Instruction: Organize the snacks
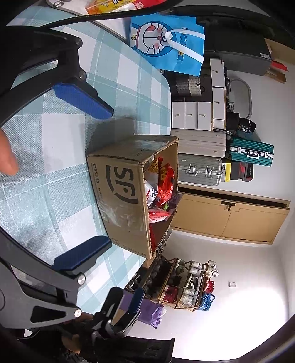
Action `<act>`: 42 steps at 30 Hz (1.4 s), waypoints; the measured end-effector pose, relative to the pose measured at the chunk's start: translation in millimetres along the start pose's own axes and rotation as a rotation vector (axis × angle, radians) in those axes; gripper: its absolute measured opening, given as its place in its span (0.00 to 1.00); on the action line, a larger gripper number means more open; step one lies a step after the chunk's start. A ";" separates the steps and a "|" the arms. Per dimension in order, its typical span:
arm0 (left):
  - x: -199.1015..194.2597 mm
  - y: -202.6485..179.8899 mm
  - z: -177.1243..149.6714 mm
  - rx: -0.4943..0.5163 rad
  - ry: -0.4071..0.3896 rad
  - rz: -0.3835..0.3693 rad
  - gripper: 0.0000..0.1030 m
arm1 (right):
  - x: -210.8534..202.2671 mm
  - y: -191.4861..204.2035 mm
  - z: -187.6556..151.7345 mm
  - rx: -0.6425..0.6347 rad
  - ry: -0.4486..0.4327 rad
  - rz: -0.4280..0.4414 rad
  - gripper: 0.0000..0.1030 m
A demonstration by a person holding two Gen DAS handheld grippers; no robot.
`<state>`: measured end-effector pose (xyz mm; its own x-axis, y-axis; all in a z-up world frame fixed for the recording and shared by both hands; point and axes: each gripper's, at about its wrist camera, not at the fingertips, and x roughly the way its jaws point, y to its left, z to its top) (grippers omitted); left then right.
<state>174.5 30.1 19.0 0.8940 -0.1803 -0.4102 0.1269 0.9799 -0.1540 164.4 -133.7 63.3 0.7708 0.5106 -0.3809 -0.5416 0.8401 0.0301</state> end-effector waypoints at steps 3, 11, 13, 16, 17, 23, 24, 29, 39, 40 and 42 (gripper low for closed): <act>-0.6 0.6 -0.1 -0.001 -0.002 -0.001 0.99 | -0.2 -5.7 0.3 0.027 -0.002 0.001 1.00; -0.2 0.2 0.0 0.001 0.000 -0.001 0.99 | 0.6 -5.6 0.1 0.028 -0.003 0.001 1.00; -0.3 0.0 0.2 0.000 0.001 0.000 0.99 | 0.9 -5.5 0.1 0.029 -0.003 0.001 1.00; 0.1 0.1 0.1 0.000 -0.001 0.000 0.99 | 0.0 -5.8 -0.3 0.031 -0.003 0.000 1.00; -0.2 0.0 0.1 0.001 -0.001 -0.001 0.99 | -0.1 -5.9 -0.3 0.031 -0.003 0.000 1.00; -0.1 0.2 -0.2 -0.001 0.000 -0.002 0.99 | -0.1 -6.0 -0.5 0.031 -0.002 0.000 1.00; 0.2 0.1 -0.2 -0.001 0.001 -0.001 0.99 | -0.3 -6.0 -0.5 0.031 -0.004 -0.001 1.00; -0.1 0.2 -0.1 0.001 0.000 -0.001 0.99 | -0.2 -6.1 -0.5 0.030 -0.003 0.001 1.00; 0.2 0.3 -0.3 0.001 0.000 -0.001 0.99 | -0.2 -6.1 -0.4 0.031 -0.002 0.000 1.00; 0.1 0.3 -0.3 0.001 0.000 -0.001 0.99 | 0.2 -6.2 -0.5 0.031 -0.002 0.001 1.00; 0.2 0.3 -0.2 0.001 -0.001 -0.001 0.99 | -0.2 -6.1 -0.4 0.031 -0.003 0.000 1.00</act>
<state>174.6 30.3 18.7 0.8942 -0.1815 -0.4093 0.1285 0.9797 -0.1538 167.4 -139.1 62.8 0.7719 0.5111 -0.3782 -0.5309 0.8454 0.0591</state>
